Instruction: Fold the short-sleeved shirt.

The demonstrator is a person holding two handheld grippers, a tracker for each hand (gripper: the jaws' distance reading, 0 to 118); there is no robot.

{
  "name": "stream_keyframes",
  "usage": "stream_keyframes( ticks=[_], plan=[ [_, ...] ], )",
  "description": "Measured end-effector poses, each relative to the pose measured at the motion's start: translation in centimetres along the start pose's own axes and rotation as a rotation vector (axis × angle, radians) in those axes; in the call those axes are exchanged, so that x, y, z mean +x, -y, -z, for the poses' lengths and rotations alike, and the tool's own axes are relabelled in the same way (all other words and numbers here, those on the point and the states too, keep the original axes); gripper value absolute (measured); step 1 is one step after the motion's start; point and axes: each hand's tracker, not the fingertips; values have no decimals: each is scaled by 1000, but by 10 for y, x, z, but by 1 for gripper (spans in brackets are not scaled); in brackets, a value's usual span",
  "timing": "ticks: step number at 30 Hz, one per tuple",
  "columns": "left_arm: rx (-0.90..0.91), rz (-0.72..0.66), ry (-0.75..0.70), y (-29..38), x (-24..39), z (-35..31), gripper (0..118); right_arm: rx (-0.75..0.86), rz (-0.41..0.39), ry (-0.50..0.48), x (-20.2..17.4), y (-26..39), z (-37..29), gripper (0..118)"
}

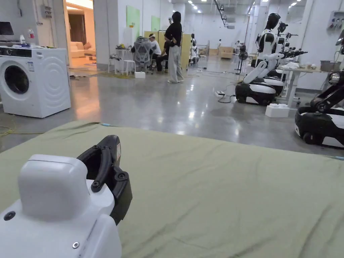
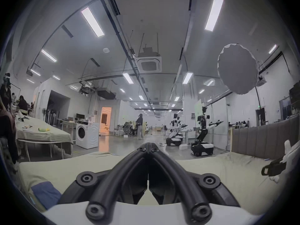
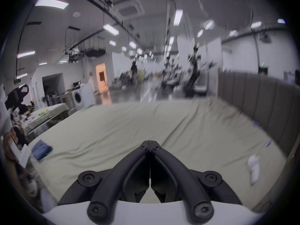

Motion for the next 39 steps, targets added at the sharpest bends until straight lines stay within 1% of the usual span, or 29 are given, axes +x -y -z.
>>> stream_keyframes(
  ticks=[2, 4, 5, 7, 8, 9, 11, 12, 14, 15, 16, 17, 18, 19, 20, 21, 22, 24, 27, 30, 33, 35, 37, 39],
  plan=[
    [-34, 17, 6, 9, 15, 6, 0, 112, -38, 58, -3, 3, -8, 2],
    [-162, 18, 55, 19, 24, 9, 0, 166, -46, 85, -7, 8, -14, 2],
    [-197, -9, 99, 24, 25, 12, 0, 182, -40, 79, -9, 10, -17, 2],
    [-221, -45, 111, 28, 27, 11, 0, 173, -37, 62, -11, 11, -15, 2],
    [-207, -46, 104, 29, 27, 9, 0, 168, -44, 61, -13, 10, -14, 2],
    [-192, -48, 99, 29, 25, 8, 0, 164, -70, 56, -15, 10, -12, 2],
    [-167, -17, 93, 26, 25, 8, 0, 162, -125, 82, -23, 6, -9, 2],
    [-162, 23, 83, 25, 25, 8, 1, 170, -139, 95, -25, 5, -7, 2],
    [-177, 106, 69, 23, 26, 8, 5, 174, -142, 94, -28, 4, -6, 2],
    [-182, 138, 59, 23, 28, 9, 11, 175, -141, 96, -29, 3, -4, 2],
    [-193, 157, 50, 25, 29, 10, 12, 175, -140, 96, -29, 3, -3, 2],
    [-207, 165, 42, 26, 29, 12, 14, 176, -139, 95, -29, 3, -2, 7],
    [-221, 158, 45, 27, 28, 15, 19, 177, -140, 90, -29, 3, 0, 38],
    [-239, 146, 49, 29, 27, 16, 30, 167, -144, 86, -29, 3, 2, 70],
    [-261, 126, 56, 32, 26, 18, 56, 138, -150, 75, -30, 2, 6, 99],
    [-280, 107, 61, 34, 25, 21, 104, 118, -156, 87, -30, 2, 9, 118],
    [-306, 87, 52, 37, 24, 24, 118, 112, -159, 84, -31, 3, 11, 118],
    [-379, 67, 62, 37, 23, 23, 118, 124, -161, 72, -28, 3, 12, 118],
    [-360, 43, 55, 38, 22, 28, 118, 120, -151, 71, -27, 4, 13, 118],
    [-393, -48, 64, 33, 18, 29, 118, 138, -141, 80, -27, 1, 13, 118],
    [-407, -132, 140, 31, 15, 31, 118, 159, -131, 83, -27, -1, 14, 118],
    [-432, -171, 107, 30, 18, 32, 118, 165, -130, 82, -29, -3, 14, 118],
    [-409, -149, 103, 32, 22, 30, 118, 167, -131, 79, -31, -5, 15, 118],
    [-420, -54, 74, 29, 31, 30, 118, 167, -133, 74, -32, -5, 16, 118]
  ],
)
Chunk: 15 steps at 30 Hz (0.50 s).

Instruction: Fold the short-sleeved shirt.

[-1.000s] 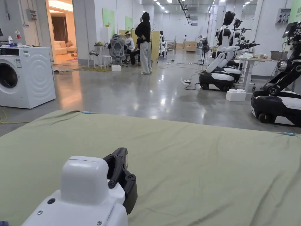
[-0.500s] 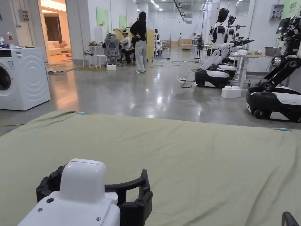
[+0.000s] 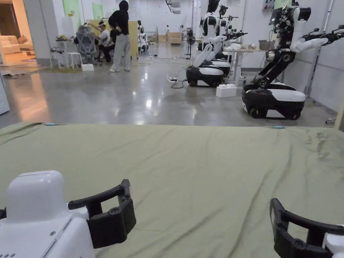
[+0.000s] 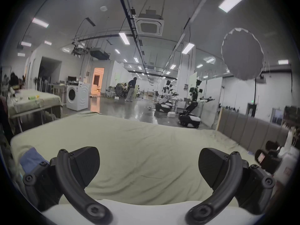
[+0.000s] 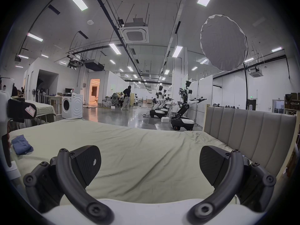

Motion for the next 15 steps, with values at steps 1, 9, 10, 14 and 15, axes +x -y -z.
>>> stream_keyframes(
  ticks=[1, 9, 10, 14, 15],
  plan=[
    [-29, 43, -42, -1, 7, 1, 118, -1, -1, -1, -1, 0, 1, 118],
    [-163, 81, -46, 14, 44, 10, 118, 0, 76, -27, -4, -6, 5, 118],
    [-200, 4, 32, 15, 45, 11, 118, 4, 86, -31, -5, -7, 6, 118],
    [-361, -240, 448, 22, 43, 31, 118, 6, 70, -47, -9, -11, 8, 118],
    [-359, -244, 518, 22, 41, 35, 118, 2, 54, -58, -8, -12, 9, 118]
  ],
)
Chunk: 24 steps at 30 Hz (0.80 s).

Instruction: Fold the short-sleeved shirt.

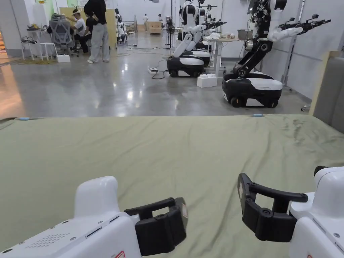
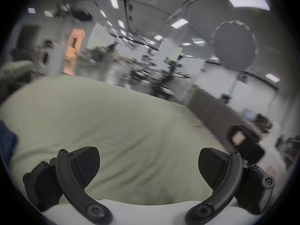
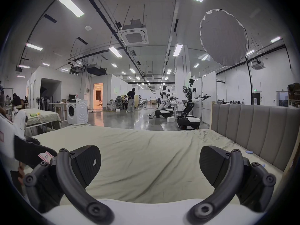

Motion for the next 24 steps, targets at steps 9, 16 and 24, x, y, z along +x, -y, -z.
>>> stream_keyframes(
  ticks=[9, 16, 24],
  plan=[
    [285, 340, -414, -4, 12, -25, 118, -27, -12, 20, 2, 4, 3, 118],
    [308, 272, -432, -3, -7, -25, 118, -39, 47, 5, 8, 6, 3, 118],
    [341, 238, -448, -13, -12, -41, 118, -28, 59, 16, 11, 3, 4, 118]
  ],
)
